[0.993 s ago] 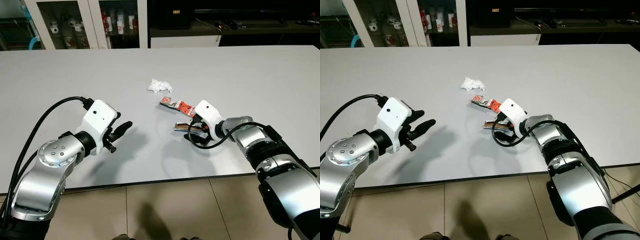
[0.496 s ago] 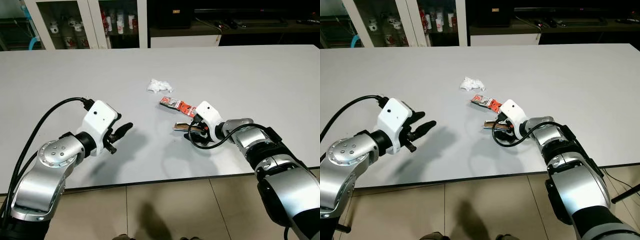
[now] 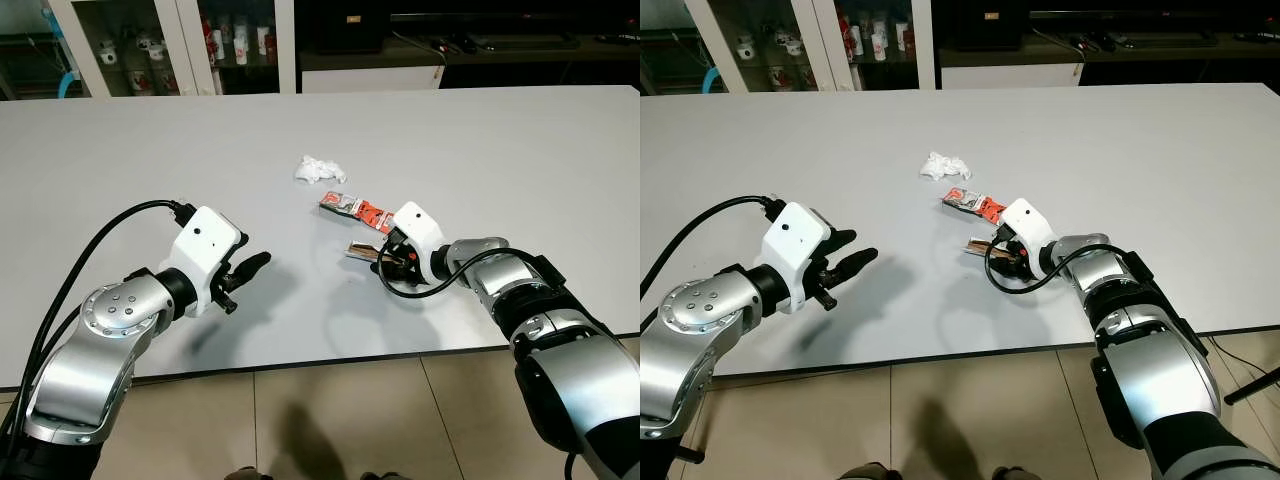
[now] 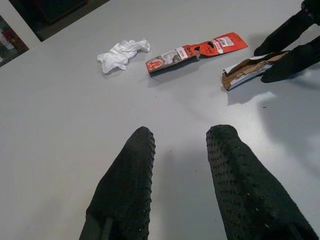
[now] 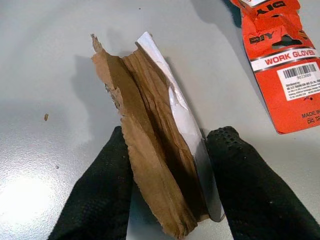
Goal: Picking trash to rubbish bin
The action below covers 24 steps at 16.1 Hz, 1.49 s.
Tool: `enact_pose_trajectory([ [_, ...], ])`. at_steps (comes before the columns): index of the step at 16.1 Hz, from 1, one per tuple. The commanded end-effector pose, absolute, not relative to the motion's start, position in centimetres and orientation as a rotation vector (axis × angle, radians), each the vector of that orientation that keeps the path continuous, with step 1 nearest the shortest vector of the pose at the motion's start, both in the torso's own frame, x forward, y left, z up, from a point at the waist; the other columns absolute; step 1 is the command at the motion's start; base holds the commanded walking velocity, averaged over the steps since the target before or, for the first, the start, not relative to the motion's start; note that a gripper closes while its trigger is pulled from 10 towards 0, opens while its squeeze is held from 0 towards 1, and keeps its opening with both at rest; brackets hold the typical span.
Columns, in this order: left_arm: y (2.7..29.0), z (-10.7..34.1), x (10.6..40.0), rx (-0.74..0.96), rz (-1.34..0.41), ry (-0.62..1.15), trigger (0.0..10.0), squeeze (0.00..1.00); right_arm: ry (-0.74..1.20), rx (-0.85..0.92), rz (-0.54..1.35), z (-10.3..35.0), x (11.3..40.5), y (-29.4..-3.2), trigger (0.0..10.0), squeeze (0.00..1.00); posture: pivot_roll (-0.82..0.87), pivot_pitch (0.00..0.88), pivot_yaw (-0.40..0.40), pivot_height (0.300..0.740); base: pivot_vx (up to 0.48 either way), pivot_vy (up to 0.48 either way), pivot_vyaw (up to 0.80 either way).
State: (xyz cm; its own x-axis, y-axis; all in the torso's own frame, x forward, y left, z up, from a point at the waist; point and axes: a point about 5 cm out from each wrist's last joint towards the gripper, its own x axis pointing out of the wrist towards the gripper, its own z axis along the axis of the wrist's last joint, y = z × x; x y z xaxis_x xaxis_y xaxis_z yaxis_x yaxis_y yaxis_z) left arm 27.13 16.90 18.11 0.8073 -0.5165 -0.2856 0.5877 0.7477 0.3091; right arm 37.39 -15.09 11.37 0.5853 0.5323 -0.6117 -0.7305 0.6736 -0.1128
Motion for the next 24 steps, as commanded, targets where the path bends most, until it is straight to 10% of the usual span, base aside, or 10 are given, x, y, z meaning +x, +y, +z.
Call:
enact_pose_trajectory([
  [1, 16.7, 18.2, 26.9, 0.405, -0.620, 0.187, 10.0, 0.00, 0.630, -0.371, 0.751, 10.3, 36.9, -15.4, 0.0, 0.00, 0.08, 0.086, -0.008, 0.740, 0.000, 0.000, 0.00],
  [7, 16.8, 18.3, 27.0, 0.401, -0.599, 0.181, 10.0, 0.00, 0.587, -0.280, 0.748, 10.7, 37.0, -15.4, 0.0, 0.00, 0.08, 0.090, -0.014, 0.740, 0.000, 0.000, 0.00],
  [11, 17.7, 17.3, 26.4, 0.344, -0.414, 0.161, 10.0, 0.00, 0.201, -0.052, 0.652, 14.7, 37.0, -15.0, 0.0, 0.00, 0.09, 0.061, -0.020, 0.740, 0.000, 0.000, 0.00],
  [12, 17.4, 17.2, 26.2, 0.322, -0.404, 0.148, 10.0, 0.00, 0.101, -0.044, 0.583, 15.4, 36.0, -15.1, 1.1, 0.00, 0.08, 0.042, -0.017, 0.740, 0.000, 0.000, 0.00],
  [13, 17.0, 17.0, 26.0, 0.307, -0.401, 0.132, 10.0, 0.00, 0.063, -0.005, 0.503, 15.6, 35.0, -15.3, 10.0, 0.00, 0.06, 0.028, -0.015, 0.740, 0.000, 0.000, 0.00],
  [24, 16.7, 17.7, 27.7, 0.294, -0.316, 0.008, 10.0, 0.00, 0.073, 0.044, 0.120, 14.0, 27.7, -17.0, 10.0, 0.00, 0.01, 0.000, -0.008, 0.740, 0.000, 0.000, -0.40],
])
